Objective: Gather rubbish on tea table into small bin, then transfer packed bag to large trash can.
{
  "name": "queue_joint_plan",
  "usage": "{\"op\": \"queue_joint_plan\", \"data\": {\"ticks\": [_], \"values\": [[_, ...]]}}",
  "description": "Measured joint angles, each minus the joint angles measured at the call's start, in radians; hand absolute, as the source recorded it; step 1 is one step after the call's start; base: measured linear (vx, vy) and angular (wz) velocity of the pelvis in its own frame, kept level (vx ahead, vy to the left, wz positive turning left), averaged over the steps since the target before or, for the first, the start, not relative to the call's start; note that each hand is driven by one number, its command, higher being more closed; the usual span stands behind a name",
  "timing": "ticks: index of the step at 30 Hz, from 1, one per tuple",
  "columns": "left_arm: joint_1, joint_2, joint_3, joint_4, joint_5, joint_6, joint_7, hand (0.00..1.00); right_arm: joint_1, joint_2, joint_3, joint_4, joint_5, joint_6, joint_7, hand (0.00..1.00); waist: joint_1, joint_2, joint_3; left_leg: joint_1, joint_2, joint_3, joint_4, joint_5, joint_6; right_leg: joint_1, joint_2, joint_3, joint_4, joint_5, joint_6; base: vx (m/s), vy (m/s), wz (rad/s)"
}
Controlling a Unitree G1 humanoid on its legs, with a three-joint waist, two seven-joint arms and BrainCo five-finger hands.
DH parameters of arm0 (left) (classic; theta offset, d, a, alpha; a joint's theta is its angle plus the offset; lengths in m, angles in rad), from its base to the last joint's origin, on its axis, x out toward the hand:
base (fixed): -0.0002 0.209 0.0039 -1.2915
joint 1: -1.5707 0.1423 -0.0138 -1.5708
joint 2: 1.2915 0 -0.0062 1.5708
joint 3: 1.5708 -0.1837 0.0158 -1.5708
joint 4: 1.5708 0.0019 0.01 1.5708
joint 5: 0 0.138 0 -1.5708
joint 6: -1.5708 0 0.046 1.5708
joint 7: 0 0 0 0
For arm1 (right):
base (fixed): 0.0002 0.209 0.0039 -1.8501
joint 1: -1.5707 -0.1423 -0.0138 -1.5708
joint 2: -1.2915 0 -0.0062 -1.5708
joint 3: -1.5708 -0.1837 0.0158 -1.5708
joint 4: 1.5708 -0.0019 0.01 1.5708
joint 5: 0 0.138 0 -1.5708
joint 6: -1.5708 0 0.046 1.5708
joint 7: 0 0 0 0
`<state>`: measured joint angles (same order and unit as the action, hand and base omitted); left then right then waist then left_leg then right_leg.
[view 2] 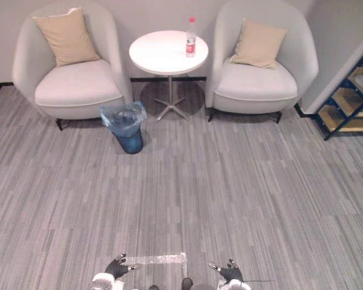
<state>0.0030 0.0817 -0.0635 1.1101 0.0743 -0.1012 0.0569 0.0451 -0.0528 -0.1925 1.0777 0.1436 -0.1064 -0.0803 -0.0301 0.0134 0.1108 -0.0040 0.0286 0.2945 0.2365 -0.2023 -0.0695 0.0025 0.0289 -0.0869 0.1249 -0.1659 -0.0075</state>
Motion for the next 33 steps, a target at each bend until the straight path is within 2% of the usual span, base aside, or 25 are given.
{"op": "queue_joint_plan", "data": {"ticks": [2,3,4,6,9,11,12,13,14,15,16,17,18,19,20,22,23,24,26,27,29,30,31,32,33], "values": [[-0.001,0.003,0.008,-0.016,-0.005,0.000,0.000,0.00,-0.001,-0.003,0.000,0.000,0.015,0.000,-0.001,0.00,0.005,0.002,0.010,-0.066,0.023,0.002,0.160,-0.019,-0.007,0.006,-0.004,-0.004,0.015,-0.010,-0.012,0.03,-0.077,0.09],[-0.004,0.003,0.014,-0.030,-0.018,0.000,0.000,0.00,-0.003,-0.011,-0.001,-0.002,0.021,-0.002,-0.002,0.00,0.011,0.010,0.029,-0.146,0.053,0.005,0.350,-0.016,-0.008,0.033,-0.007,0.006,0.014,-0.018,-0.026,0.08,-0.048,-0.07],[-0.005,-0.001,0.029,-0.040,-0.023,-0.002,0.001,0.00,-0.006,-0.019,0.000,-0.002,0.031,-0.002,-0.006,0.00,0.015,0.009,0.047,-0.182,0.069,0.004,0.434,-0.042,-0.006,0.051,-0.009,0.020,0.017,-0.038,-0.057,0.09,-0.022,-0.12],[-0.010,-0.014,0.037,-0.040,-0.041,-0.001,0.003,0.00,-0.008,-0.035,-0.007,-0.002,0.035,-0.002,-0.013,0.00,0.015,0.036,0.061,-0.222,0.089,-0.008,0.458,-0.084,-0.014,0.074,-0.014,0.034,0.018,-0.046,-0.062,0.08,0.066,-0.23],[-0.010,-0.015,0.037,-0.055,-0.064,-0.003,0.005,0.00,-0.010,-0.034,-0.024,-0.004,0.037,-0.002,-0.020,0.00,0.018,0.038,0.065,-0.277,0.059,-0.031,0.313,-0.070,-0.003,0.100,-0.056,0.060,0.006,-0.071,-0.048,0.11,0.125,-0.19],[-0.009,-0.017,0.035,-0.060,-0.077,-0.009,0.006,0.00,-0.010,-0.035,-0.028,-0.004,0.049,-0.002,-0.020,0.00,0.023,0.040,0.065,-0.285,0.014,-0.079,0.118,0.008,-0.013,0.104,-0.083,0.081,-0.001,-0.102,-0.027,0.16,0.188,-0.30],[-0.008,-0.021,0.038,-0.059,-0.081,-0.018,0.005,0.00,-0.012,-0.036,-0.025,-0.002,0.053,-0.002,-0.020,0.00,0.029,0.047,0.064,-0.284,0.007,-0.113,0.035,0.094,-0.008,0.105,-0.085,0.108,-0.008,-0.116,-0.008,0.21,0.258,-0.57],[-0.002,-0.018,0.039,-0.060,-0.084,-0.022,0.005,0.00,-0.014,-0.036,-0.018,-0.001,0.052,-0.002,-0.020,0.00,0.037,0.036,0.063,-0.284,-0.009,-0.113,0.046,0.126,0.032,0.105,-0.099,0.132,-0.008,-0.130,0.008,0.25,0.279,-0.56],[-0.003,-0.015,0.039,-0.060,-0.084,-0.022,0.005,0.00,-0.015,-0.026,-0.018,0.002,0.052,-0.002,-0.019,0.00,0.037,0.028,0.057,-0.292,-0.024,-0.105,0.070,0.093,0.050,0.106,-0.118,0.138,-0.007,-0.141,0.017,0.40,0.312,-0.42],[-0.008,-0.006,0.044,-0.059,-0.085,-0.022,0.003,0.00,-0.009,-0.014,-0.021,0.005,0.051,-0.002,-0.018,0.00,0.031,0.007,0.056,-0.302,-0.037,-0.085,0.104,0.049,0.063,0.097,-0.135,0.144,0.038,-0.147,0.038,0.28,0.192,-0.24],[-0.012,-0.005,0.044,-0.060,-0.085,-0.021,0.004,0.00,-0.009,-0.012,-0.022,0.006,0.050,-0.002,-0.018,0.00,0.032,0.002,0.057,-0.299,-0.040,-0.077,0.106,0.037,0.068,0.080,-0.140,0.151,0.074,-0.151,0.044,0.45,0.251,-0.38],[-0.016,-0.003,0.044,-0.057,-0.086,-0.018,0.004,0.00,-0.009,-0.008,-0.032,0.005,0.047,-0.001,-0.017,0.00,0.038,-0.001,0.059,-0.269,-0.041,-0.050,0.092,0.021,0.074,0.015,-0.145,0.157,0.219,-0.146,0.061,0.39,0.191,-0.58],[-0.011,0.000,0.043,-0.056,-0.089,-0.017,0.004,0.00,-0.012,-0.005,-0.040,0.001,0.046,-0.002,-0.017,0.00,0.044,-0.005,0.061,-0.216,-0.043,-0.025,0.067,0.015,0.092,-0.059,-0.153,0.155,0.399,-0.128,0.113,0.45,0.221,-0.59],[-0.008,0.001,0.042,-0.056,-0.090,-0.015,0.004,0.00,-0.014,-0.005,-0.040,-0.001,0.044,-0.002,-0.016,0.00,0.045,-0.007,0.062,-0.193,-0.045,-0.016,0.056,0.014,0.099,-0.084,-0.156,0.155,0.471,-0.125,0.133,0.37,0.155,-0.60],[-0.005,0.004,0.033,-0.049,-0.090,-0.009,0.004,0.00,-0.018,-0.005,-0.039,-0.009,0.041,-0.003,-0.014,0.00,0.041,-0.009,0.062,-0.118,-0.052,0.000,0.026,0.004,0.108,-0.148,-0.161,0.135,0.652,-0.129,0.150,0.39,0.127,-0.34],[-0.010,0.005,0.007,-0.037,-0.090,-0.006,0.002,0.00,-0.030,-0.005,-0.033,-0.022,0.028,-0.004,-0.008,0.00,0.031,-0.004,0.063,-0.031,-0.057,0.000,-0.029,0.003,0.106,-0.203,-0.187,0.023,0.750,-0.156,0.112,0.40,0.090,-0.14],[-0.014,0.003,0.002,-0.037,-0.090,-0.004,0.001,0.00,-0.039,-0.006,-0.029,-0.024,0.016,-0.005,-0.006,0.00,0.027,0.000,0.063,0.016,-0.049,0.000,-0.061,0.004,0.105,-0.235,-0.194,-0.061,0.733,-0.179,0.073,0.39,0.013,-0.01],[-0.020,0.002,-0.001,-0.037,-0.096,-0.002,0.000,0.00,-0.046,-0.008,-0.028,-0.025,0.011,-0.005,-0.005,0.00,0.027,0.008,0.069,0.042,-0.036,-0.002,-0.072,0.003,0.105,-0.269,-0.187,-0.119,0.680,-0.191,0.052,0.39,-0.013,-0.01],[-0.025,-0.001,-0.002,-0.037,-0.097,-0.002,-0.001,0.00,-0.049,-0.012,-0.026,-0.036,0.012,-0.006,-0.003,0.00,0.023,0.010,0.069,0.063,-0.012,-0.006,-0.079,0.003,0.104,-0.312,-0.165,-0.165,0.584,-0.188,0.048,0.34,-0.074,0.06],[-0.030,-0.001,-0.005,-0.037,-0.097,-0.002,-0.001,0.00,-0.051,-0.018,-0.020,-0.044,0.012,-0.008,0.000,0.00,0.017,0.027,0.080,0.086,0.012,-0.014,-0.084,0.002,0.103,-0.344,-0.138,-0.185,0.469,-0.154,0.030,0.47,-0.157,0.16],[-0.021,0.002,-0.009,-0.035,-0.096,-0.002,-0.002,0.00,-0.049,-0.026,-0.006,-0.053,0.011,-0.010,0.000,0.00,0.009,0.022,0.079,0.122,0.029,-0.034,-0.089,-0.005,0.067,-0.346,-0.103,-0.179,0.258,-0.020,0.027,0.42,-0.166,0.26],[-0.013,0.014,-0.014,-0.032,-0.096,-0.002,-0.003,0.00,-0.027,-0.024,0.003,-0.048,0.009,-0.010,0.001,0.00,0.008,-0.013,0.067,0.153,0.008,-0.061,-0.095,-0.026,0.022,-0.332,-0.111,-0.145,0.122,0.172,-0.015,0.47,-0.209,0.28],[-0.020,-0.009,-0.001,-0.012,-0.096,-0.001,-0.001,0.00,-0.035,-0.040,-0.002,-0.040,0.011,-0.010,0.000,0.00,0.011,0.022,0.065,0.183,0.043,-0.084,-0.094,-0.060,-0.023,-0.342,-0.093,-0.159,0.180,0.196,-0.046,0.54,-0.238,0.28],[-0.021,-0.015,0.002,-0.010,-0.094,-0.002,-0.002,0.00,-0.037,-0.048,-0.002,-0.040,0.010,-0.009,-0.001,0.00,0.010,0.035,0.059,0.179,0.057,-0.091,-0.089,-0.057,-0.028,-0.343,-0.083,-0.164,0.184,0.184,-0.052,0.43,-0.207,0.19],[-0.026,-0.027,0.005,-0.012,-0.093,-0.003,-0.003,0.00,-0.037,-0.061,-0.001,-0.039,0.009,-0.010,0.000,0.00,0.008,0.042,0.056,0.166,0.069,-0.102,-0.053,-0.048,-0.044,-0.336,-0.076,-0.173,0.186,0.132,-0.051,0.39,-0.227,0.29]]}}
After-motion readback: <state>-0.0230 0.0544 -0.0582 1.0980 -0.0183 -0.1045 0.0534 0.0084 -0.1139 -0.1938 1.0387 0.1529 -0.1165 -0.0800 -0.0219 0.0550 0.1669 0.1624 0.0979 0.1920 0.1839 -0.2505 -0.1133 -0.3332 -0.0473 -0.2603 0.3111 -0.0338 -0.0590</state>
